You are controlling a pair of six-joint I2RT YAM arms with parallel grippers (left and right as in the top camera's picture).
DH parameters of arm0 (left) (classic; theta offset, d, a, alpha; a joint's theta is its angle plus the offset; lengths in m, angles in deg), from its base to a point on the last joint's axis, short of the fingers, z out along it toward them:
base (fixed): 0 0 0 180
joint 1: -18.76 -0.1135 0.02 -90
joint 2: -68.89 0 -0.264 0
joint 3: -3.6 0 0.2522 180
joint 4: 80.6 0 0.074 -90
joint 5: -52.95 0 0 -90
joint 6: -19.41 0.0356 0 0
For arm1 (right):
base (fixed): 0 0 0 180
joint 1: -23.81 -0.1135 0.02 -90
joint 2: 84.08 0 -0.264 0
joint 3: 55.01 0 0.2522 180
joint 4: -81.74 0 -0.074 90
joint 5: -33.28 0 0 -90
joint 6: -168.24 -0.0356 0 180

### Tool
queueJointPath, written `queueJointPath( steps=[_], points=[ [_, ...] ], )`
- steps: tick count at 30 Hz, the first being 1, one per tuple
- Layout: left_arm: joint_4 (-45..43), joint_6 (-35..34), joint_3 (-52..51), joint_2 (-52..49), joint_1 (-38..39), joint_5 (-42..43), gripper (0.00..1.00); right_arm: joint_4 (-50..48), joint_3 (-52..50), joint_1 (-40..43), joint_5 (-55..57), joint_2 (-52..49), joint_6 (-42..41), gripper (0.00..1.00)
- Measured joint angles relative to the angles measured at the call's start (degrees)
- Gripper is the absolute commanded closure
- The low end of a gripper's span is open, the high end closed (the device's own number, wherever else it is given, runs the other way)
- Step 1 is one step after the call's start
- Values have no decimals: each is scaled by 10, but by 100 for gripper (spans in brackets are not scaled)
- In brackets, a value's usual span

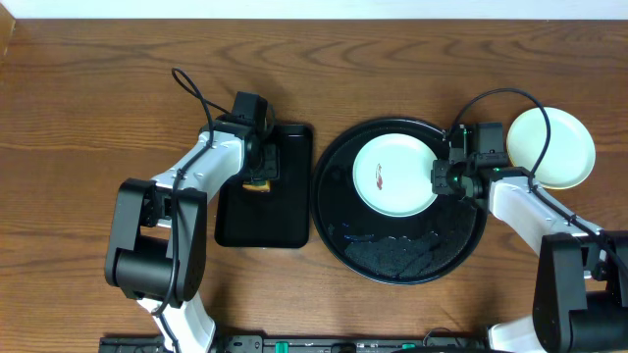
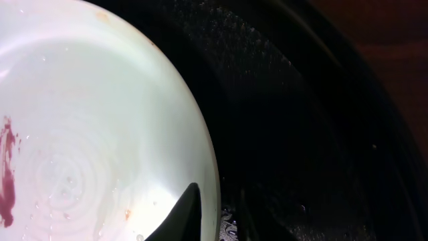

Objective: Clean dirty plates on tray and stack at the side

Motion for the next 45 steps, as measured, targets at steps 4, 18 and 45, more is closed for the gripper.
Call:
queueJointPath(
  steps=[4, 18, 45],
  points=[
    [0, 0, 0, 0, 0, 0, 35, 5, -3, 0, 0, 0, -1, 89],
    [-24, -2, -1, 0, 0, 0, 45, 15, -4, 0, -4, 0, -5, 99],
    [-14, 0, -28, 43, 0, -3, 45, 15, -4, 0, -5, 0, -5, 98]
  ],
)
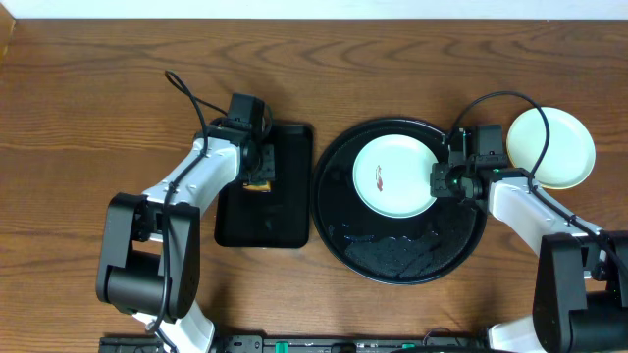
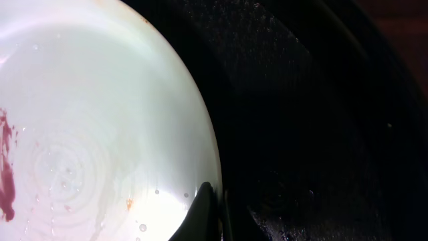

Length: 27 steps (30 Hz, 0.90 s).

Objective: Clean dirty plates on tray and stack at the side

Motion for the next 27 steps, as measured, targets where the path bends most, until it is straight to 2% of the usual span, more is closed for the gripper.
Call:
queueJointPath(
  steps=[11, 13, 15, 17, 19, 20, 21, 22, 23, 27],
  points=[
    [-23, 0, -5, -7, 0, -1, 45, 0, 0, 0, 0, 0, 0, 98],
    [-29, -1, -5, -12, 0, -2, 52, 0, 0, 0, 0, 0, 0, 98],
    [-31, -3, -6, -16, 0, -2, 68, 0, 0, 0, 0, 0, 0, 99],
    [-32, -1, -7, -16, 0, -2, 92, 0, 0, 0, 0, 0, 0, 98],
    [-33, -1, -7, -16, 0, -2, 92, 0, 0, 0, 0, 0, 0, 99],
    [-33, 0, -7, -16, 0, -2, 87, 0, 0, 0, 0, 0, 0, 98],
    [-33, 2, -7, -16, 0, -2, 70, 0, 0, 0, 0, 0, 0, 99],
    [-33, 1, -7, -16, 0, -2, 59, 0, 0, 0, 0, 0, 0, 98],
    [-33, 1, -7, -16, 0, -1, 57, 0, 0, 0, 0, 0, 0, 98],
    [-33, -2, -8, -16, 0, -2, 57, 0, 0, 0, 0, 0, 0, 98]
  ],
)
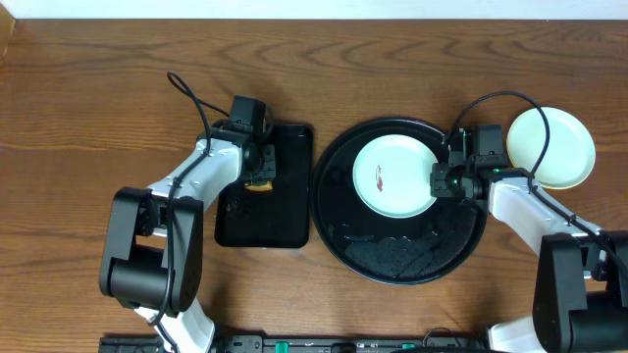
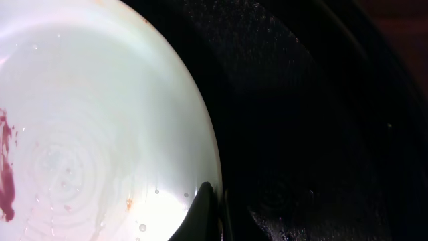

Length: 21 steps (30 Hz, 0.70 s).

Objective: Clean dirty plates on tray and stack at the side

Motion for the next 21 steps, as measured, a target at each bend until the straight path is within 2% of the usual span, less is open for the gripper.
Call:
queueJointPath(
  steps=[2, 19, 20, 21],
  points=[
    [0, 0, 0, 0, 0, 0, 52, 0, 0, 0, 0, 0, 0, 98],
    [-23, 0, -5, 0, 0, 0, 49, 0, 0, 0, 0, 0, 0, 99],
    [-25, 0, -8, 0, 0, 0, 55, 0, 0, 0, 0, 0, 0, 99],
    [-27, -2, -12, 0, 0, 0, 72, 0, 0, 0, 0, 0, 0, 99]
  ],
)
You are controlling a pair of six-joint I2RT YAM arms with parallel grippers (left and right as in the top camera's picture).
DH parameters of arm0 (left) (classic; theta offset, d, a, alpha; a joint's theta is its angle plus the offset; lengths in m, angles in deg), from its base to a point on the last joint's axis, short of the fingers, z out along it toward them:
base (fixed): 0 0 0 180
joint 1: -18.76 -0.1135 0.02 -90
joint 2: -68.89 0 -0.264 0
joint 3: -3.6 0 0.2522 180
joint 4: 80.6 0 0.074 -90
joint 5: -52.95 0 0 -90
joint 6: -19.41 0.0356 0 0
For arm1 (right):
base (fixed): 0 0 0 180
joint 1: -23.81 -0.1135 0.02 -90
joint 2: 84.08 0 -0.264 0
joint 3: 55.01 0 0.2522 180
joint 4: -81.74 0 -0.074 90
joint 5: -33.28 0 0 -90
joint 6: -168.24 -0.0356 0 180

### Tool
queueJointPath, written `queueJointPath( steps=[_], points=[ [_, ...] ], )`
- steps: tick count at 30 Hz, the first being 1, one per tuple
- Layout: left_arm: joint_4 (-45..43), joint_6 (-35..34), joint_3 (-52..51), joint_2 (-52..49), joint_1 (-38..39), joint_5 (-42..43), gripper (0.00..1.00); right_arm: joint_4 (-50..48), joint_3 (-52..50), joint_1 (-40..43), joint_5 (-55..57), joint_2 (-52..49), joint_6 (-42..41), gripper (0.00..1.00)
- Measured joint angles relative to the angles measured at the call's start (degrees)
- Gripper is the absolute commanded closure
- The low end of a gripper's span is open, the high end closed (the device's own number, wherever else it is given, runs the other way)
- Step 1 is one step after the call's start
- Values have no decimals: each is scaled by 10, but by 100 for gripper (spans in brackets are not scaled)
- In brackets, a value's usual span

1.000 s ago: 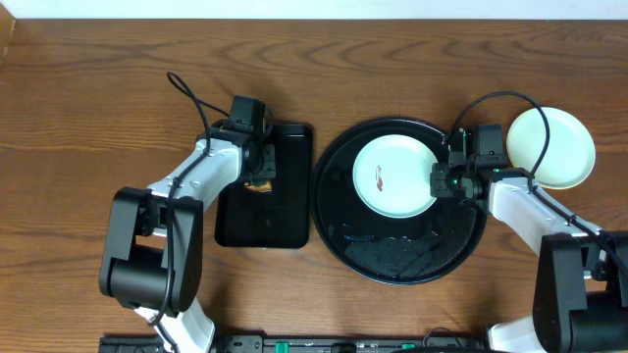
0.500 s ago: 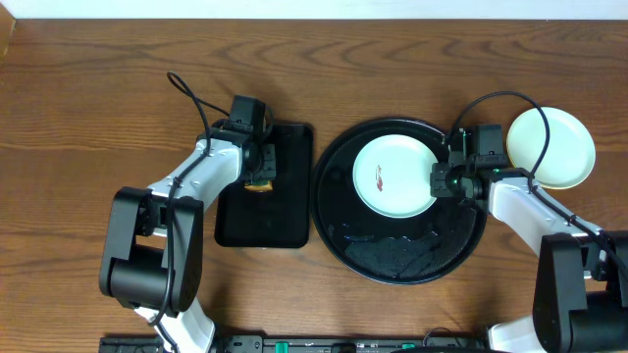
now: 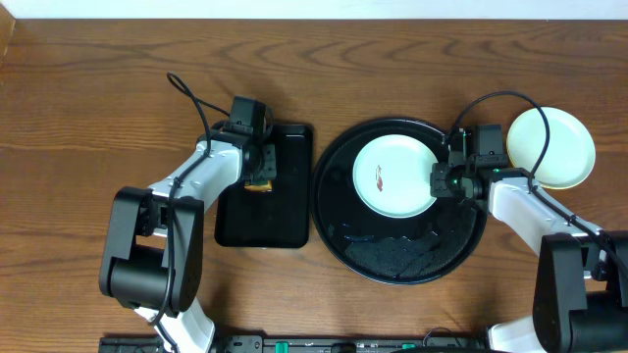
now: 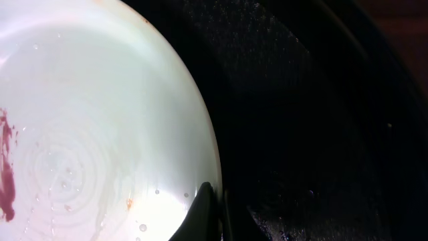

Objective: Clean dirty plates on tray and stack at the side

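A white plate (image 3: 394,175) with a red smear (image 3: 379,177) lies in the round black tray (image 3: 392,260). My right gripper (image 3: 437,180) is at the plate's right rim. In the right wrist view its dark fingertips (image 4: 204,201) pinch the wet plate (image 4: 100,120) at its edge, one above and one below, so my right gripper (image 4: 215,201) is shut on the rim. My left gripper (image 3: 257,169) hangs over a yellow sponge (image 3: 258,184) in the black rectangular tray (image 3: 265,226). Whether the left fingers hold the sponge does not show.
A clean pale plate (image 3: 554,147) sits on the table right of the round tray, close behind my right wrist. Water wets the round tray's near floor (image 3: 397,250). The two black trays stand side by side.
At first my right gripper's fingers straddled the plate's rim with a gap. By the second moment they had shut on the rim, and they have held it there since. The left gripper stayed over the sponge while its elbow shifted a little.
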Motion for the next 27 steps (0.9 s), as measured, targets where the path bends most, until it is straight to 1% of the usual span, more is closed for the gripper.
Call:
queueJointPath(
  steps=[1, 2, 7, 10, 15, 20, 27],
  points=[
    [0, 0, -3, 0, 0, -1, 87, 0, 0, 0, 0, 0, 0, 99],
    [0, 2, -3, 0, 0, -2, 92, 0, 0, 0, 0, 0, 0, 99],
    [6, 3, -3, 1, 0, -2, 93, 0, 0, 0, 0, 0, 0, 99],
    [36, 3, -3, 15, 0, -2, 93, 0, 0, 0, 0, 0, 0, 99],
    [71, 3, -3, 89, 0, -2, 93, 0, 0, 0, 0, 0, 0, 99],
    [73, 3, -3, 160, 0, -1, 93, 0, 0, 0, 0, 0, 0, 99],
    [59, 3, -5, 166, 7, -40, 93, 0, 0, 0, 0, 0, 0, 99]
  ],
)
